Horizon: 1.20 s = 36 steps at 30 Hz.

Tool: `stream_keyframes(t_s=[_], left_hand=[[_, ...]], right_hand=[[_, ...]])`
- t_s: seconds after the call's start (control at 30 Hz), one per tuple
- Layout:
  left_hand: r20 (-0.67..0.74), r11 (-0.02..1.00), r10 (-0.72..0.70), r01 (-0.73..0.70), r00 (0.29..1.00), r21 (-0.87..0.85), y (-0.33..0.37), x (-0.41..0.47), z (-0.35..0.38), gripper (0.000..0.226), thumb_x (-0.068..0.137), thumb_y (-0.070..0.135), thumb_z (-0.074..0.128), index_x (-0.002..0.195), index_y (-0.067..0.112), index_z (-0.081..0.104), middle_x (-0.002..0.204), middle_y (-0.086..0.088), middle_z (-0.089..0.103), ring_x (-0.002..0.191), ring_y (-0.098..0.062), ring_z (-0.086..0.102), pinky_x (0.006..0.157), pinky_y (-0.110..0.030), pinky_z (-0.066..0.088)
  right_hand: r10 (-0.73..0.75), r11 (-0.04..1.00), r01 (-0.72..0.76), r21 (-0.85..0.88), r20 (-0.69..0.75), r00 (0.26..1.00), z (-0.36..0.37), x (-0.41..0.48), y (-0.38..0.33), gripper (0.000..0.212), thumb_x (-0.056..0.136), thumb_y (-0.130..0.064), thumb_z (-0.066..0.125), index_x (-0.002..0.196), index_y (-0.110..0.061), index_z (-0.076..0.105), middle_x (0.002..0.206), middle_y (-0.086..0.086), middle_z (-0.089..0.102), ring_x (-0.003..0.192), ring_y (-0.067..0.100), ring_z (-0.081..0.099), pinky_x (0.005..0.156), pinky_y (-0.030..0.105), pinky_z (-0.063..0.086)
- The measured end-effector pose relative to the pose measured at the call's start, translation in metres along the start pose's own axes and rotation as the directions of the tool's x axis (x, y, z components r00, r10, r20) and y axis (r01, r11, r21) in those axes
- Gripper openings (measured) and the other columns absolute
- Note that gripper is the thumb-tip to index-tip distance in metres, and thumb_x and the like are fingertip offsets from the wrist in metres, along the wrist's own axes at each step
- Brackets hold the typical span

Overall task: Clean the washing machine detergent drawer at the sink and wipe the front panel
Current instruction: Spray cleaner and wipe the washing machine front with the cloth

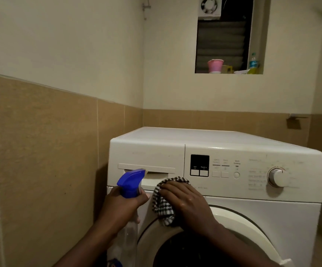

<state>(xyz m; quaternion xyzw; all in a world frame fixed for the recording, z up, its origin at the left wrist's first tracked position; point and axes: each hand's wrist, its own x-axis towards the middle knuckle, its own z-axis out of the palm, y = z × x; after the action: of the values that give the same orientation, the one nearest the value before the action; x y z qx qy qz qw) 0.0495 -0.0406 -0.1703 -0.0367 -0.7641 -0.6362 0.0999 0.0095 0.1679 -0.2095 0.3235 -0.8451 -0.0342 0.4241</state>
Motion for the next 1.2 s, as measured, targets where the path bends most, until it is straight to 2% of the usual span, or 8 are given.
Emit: stream_keyframes(t_s=[0.13, 0.33, 0.47, 0.53, 0.63, 0.73, 0.93, 1.2], left_hand=[[0.01, 0.999, 0.021, -0.021, 1.0, -0.03, -0.001, 0.002, 0.005, 0.021, 0.08, 0.015, 0.076, 0.093, 0.006, 0.063, 0.055, -0.01, 0.061, 0.045, -0.022, 0.058, 0.071, -0.039, 0.055], [0.009, 0.998, 0.026, -0.025, 1.0, -0.057, 0.0, 0.0, 0.015, 0.02, 0.08, 0.016, 0.077, 0.091, 0.007, 0.062, 0.058, -0.01, 0.061, 0.051, -0.024, 0.059, 0.067, -0.033, 0.051], [0.059, 0.997, 0.052, -0.048, 0.997, -0.056, 0.002, 0.001, 0.027, 0.018, 0.08, 0.017, 0.076, 0.09, 0.006, 0.065, 0.058, -0.009, 0.062, 0.048, -0.023, 0.058, 0.071, -0.037, 0.053], [0.08, 0.997, 0.062, -0.057, 0.995, -0.06, 0.006, 0.002, 0.035, 0.018, 0.08, 0.017, 0.077, 0.089, 0.008, 0.065, 0.059, -0.011, 0.063, 0.047, -0.024, 0.058, 0.073, -0.042, 0.055], [0.097, 0.994, 0.088, -0.081, 0.991, -0.076, 0.017, 0.005, 0.046, 0.019, 0.078, 0.018, 0.078, 0.088, 0.012, 0.063, 0.072, -0.014, 0.065, 0.057, -0.025, 0.06, 0.071, -0.043, 0.056], [0.117, 0.991, 0.111, -0.101, 0.987, -0.088, 0.027, 0.008, 0.061, 0.021, 0.077, 0.02, 0.079, 0.089, 0.015, 0.062, 0.085, -0.013, 0.065, 0.069, -0.028, 0.062, 0.07, -0.044, 0.058], [0.155, 0.986, 0.166, -0.158, 0.974, -0.062, 0.053, 0.013, 0.099, 0.023, 0.079, 0.026, 0.078, 0.089, 0.014, 0.061, 0.084, -0.012, 0.065, 0.061, -0.024, 0.062, 0.059, -0.035, 0.058], [0.217, 0.985, 0.174, -0.167, 0.96, -0.052, 0.063, 0.009, 0.116, 0.029, 0.076, 0.034, 0.081, 0.09, 0.017, 0.062, 0.088, -0.007, 0.067, 0.07, -0.023, 0.065, 0.077, -0.045, 0.06]], right_hand=[[0.021, 1.0, -0.022, -0.004, -0.125, 0.992, -0.006, 0.023, 0.016, 0.034, 0.087, -0.023, 0.058, 0.12, -0.015, 0.064, 0.125, 0.002, 0.063, 0.12, 0.019, 0.054, 0.106, 0.031, 0.036], [0.043, 0.997, -0.039, 0.071, -0.055, 0.998, 0.005, -0.008, -0.002, 0.037, 0.079, -0.023, 0.063, 0.116, -0.018, 0.066, 0.121, -0.002, 0.065, 0.115, 0.014, 0.056, 0.098, 0.03, 0.045], [0.305, 0.942, -0.262, 0.21, -0.205, 0.93, -0.019, -0.016, 0.005, 0.058, 0.062, -0.026, 0.082, 0.117, -0.018, 0.065, 0.118, -0.001, 0.067, 0.114, 0.014, 0.056, 0.101, 0.028, 0.043], [0.494, 0.852, -0.397, 0.342, -0.276, 0.824, -0.036, -0.029, 0.01, 0.065, 0.057, -0.016, 0.084, 0.118, -0.023, 0.063, 0.119, -0.004, 0.066, 0.115, 0.013, 0.056, 0.102, 0.029, 0.043], [0.769, 0.627, -0.51, 0.589, -0.365, 0.525, -0.067, -0.042, 0.023, 0.048, 0.07, -0.002, 0.063, 0.113, -0.023, 0.065, 0.109, -0.008, 0.068, 0.103, 0.006, 0.062, 0.09, 0.017, 0.049], [0.841, 0.541, -0.551, 0.636, -0.423, 0.337, -0.091, -0.053, 0.04, 0.043, 0.078, 0.006, 0.059, 0.112, -0.019, 0.067, 0.102, -0.003, 0.07, 0.094, 0.001, 0.064, 0.086, 0.012, 0.049], [0.834, 0.548, -0.567, 0.615, -0.458, 0.309, -0.125, -0.069, 0.054, 0.046, 0.073, -0.012, 0.051, 0.116, -0.011, 0.067, 0.106, 0.001, 0.07, 0.1, 0.015, 0.064, 0.088, 0.025, 0.053], [0.817, 0.575, -0.521, 0.631, -0.48, 0.319, -0.143, -0.068, 0.064, 0.042, 0.075, -0.013, 0.049, 0.113, -0.015, 0.067, 0.099, -0.005, 0.069, 0.09, 0.003, 0.064, 0.081, 0.012, 0.051]])
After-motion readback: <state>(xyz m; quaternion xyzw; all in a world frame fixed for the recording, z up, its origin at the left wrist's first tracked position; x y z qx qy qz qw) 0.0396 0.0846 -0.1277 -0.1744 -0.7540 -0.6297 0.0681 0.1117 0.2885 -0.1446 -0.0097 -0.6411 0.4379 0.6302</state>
